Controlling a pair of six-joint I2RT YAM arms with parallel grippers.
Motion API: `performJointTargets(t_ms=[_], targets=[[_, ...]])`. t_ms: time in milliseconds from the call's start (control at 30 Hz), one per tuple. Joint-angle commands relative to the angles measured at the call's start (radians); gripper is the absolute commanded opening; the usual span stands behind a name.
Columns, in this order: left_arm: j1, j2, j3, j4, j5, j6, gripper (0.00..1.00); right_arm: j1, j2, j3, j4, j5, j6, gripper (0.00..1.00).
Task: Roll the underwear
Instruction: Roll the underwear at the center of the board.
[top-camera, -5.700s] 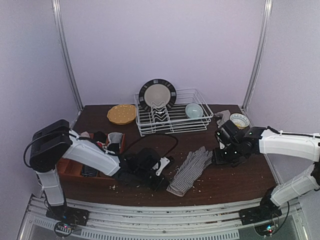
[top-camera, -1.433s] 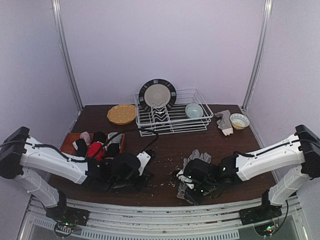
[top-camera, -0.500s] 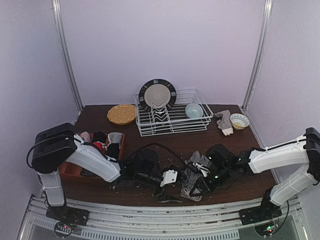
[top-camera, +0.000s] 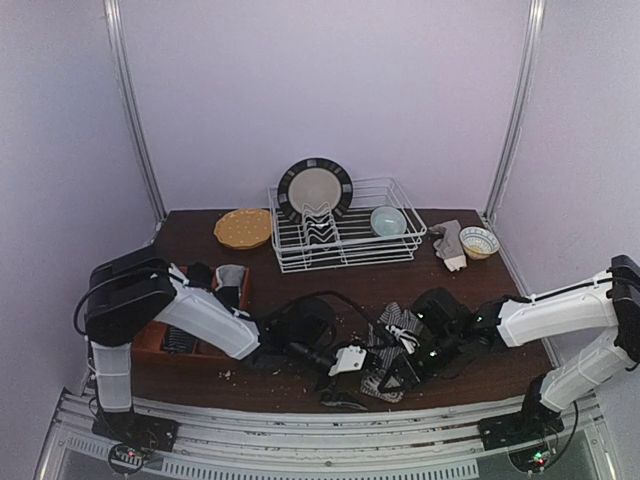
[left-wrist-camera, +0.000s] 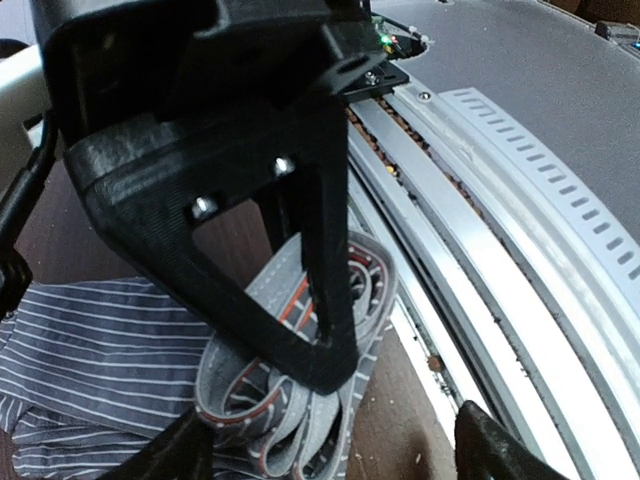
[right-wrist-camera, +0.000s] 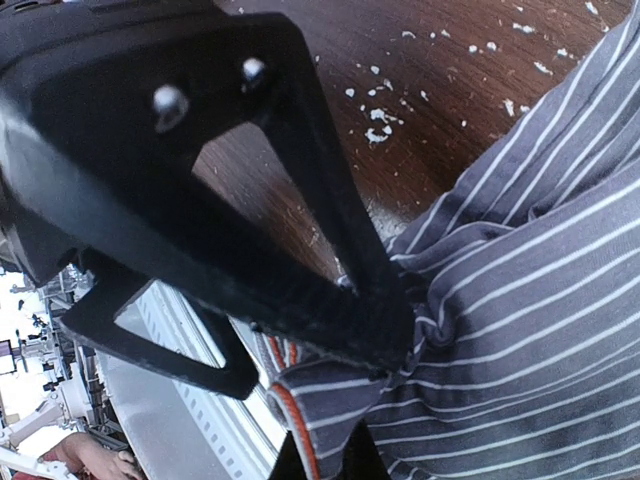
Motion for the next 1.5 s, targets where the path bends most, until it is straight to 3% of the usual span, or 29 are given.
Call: performJointTargets(t_ms=[0, 133, 333, 467, 500, 567, 667, 833, 1033, 1467], targets=[[0.007, 0.030, 0.051, -0.029, 0.009, 0.030, 0.71, -0.005, -0.010, -0.006, 0.012, -0.014, -0.002, 0.00], [0.007, 0.046, 0.059, -0.019, -0.017, 0.031, 0.44, -0.004, -0.010, -0.005, 0.011, -0.016, 0.000, 0.00], [0.008, 0.067, 0.084, -0.016, -0.018, 0.029, 0.37, 0.003, -0.009, -0.001, 0.010, -0.016, 0.002, 0.00], [0.008, 0.067, 0.079, 0.005, -0.012, 0.015, 0.13, 0.008, -0.023, 0.005, 0.000, -0.010, 0.008, 0.00], [0.008, 0.063, 0.071, 0.016, -0.014, 0.009, 0.08, 0.011, -0.032, 0.011, -0.012, 0.000, 0.011, 0.01], [0.008, 0.053, 0.057, 0.028, -0.011, -0.005, 0.00, 0.016, -0.061, 0.027, -0.049, 0.027, 0.011, 0.15], [0.010, 0.039, 0.045, 0.025, -0.004, -0.027, 0.00, 0.021, -0.109, 0.054, -0.111, 0.077, 0.005, 0.38], [0.018, 0.014, 0.030, 0.007, 0.011, -0.087, 0.00, 0.022, -0.205, 0.078, -0.205, 0.199, -0.016, 0.49], [0.025, -0.029, 0.043, -0.084, 0.114, -0.199, 0.00, 0.022, -0.291, 0.037, -0.193, 0.412, 0.032, 0.47], [0.061, 0.067, 0.307, -0.453, 0.215, -0.399, 0.00, 0.033, -0.353, -0.066, -0.111, 0.457, 0.077, 0.40]])
